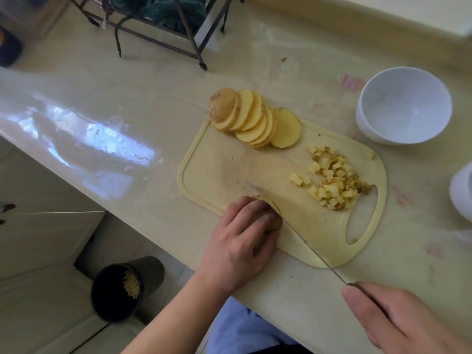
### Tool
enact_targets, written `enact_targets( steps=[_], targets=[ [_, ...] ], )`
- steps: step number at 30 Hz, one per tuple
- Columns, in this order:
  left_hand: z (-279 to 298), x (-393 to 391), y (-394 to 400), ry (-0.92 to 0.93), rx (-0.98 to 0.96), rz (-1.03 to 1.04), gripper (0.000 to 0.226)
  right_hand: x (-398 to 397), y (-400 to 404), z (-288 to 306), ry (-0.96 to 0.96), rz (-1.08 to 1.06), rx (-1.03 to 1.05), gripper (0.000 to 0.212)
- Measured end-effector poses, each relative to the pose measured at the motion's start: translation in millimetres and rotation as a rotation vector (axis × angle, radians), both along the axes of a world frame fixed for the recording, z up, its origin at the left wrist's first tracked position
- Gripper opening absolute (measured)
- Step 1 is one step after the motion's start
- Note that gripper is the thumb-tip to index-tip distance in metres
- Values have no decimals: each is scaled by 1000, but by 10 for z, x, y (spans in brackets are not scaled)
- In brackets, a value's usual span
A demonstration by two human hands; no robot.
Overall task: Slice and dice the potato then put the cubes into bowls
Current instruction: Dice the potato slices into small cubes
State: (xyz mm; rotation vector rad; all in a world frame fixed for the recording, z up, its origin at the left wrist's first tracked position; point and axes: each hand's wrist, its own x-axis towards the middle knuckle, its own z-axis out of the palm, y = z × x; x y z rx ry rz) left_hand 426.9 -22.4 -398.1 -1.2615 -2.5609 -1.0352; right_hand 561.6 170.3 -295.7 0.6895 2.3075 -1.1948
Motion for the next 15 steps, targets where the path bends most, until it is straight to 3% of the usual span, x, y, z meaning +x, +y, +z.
enact_targets(
  steps=[2,6,10,15],
  targets=[
    [17,-6,2,-5,4,-4,18,-52,-16,-67,-18,14,-35,62],
    [20,-7,7,-2,3,-2,19,-125,-46,-105,2,41,-58,75],
    [5,2,2,15,3,10,17,-91,-14,-137,-1,-41,-117,66],
    [-17,17,-16,-3,20,30,18,-52,-22,-124,-56,-96,-199,73]
  ],
)
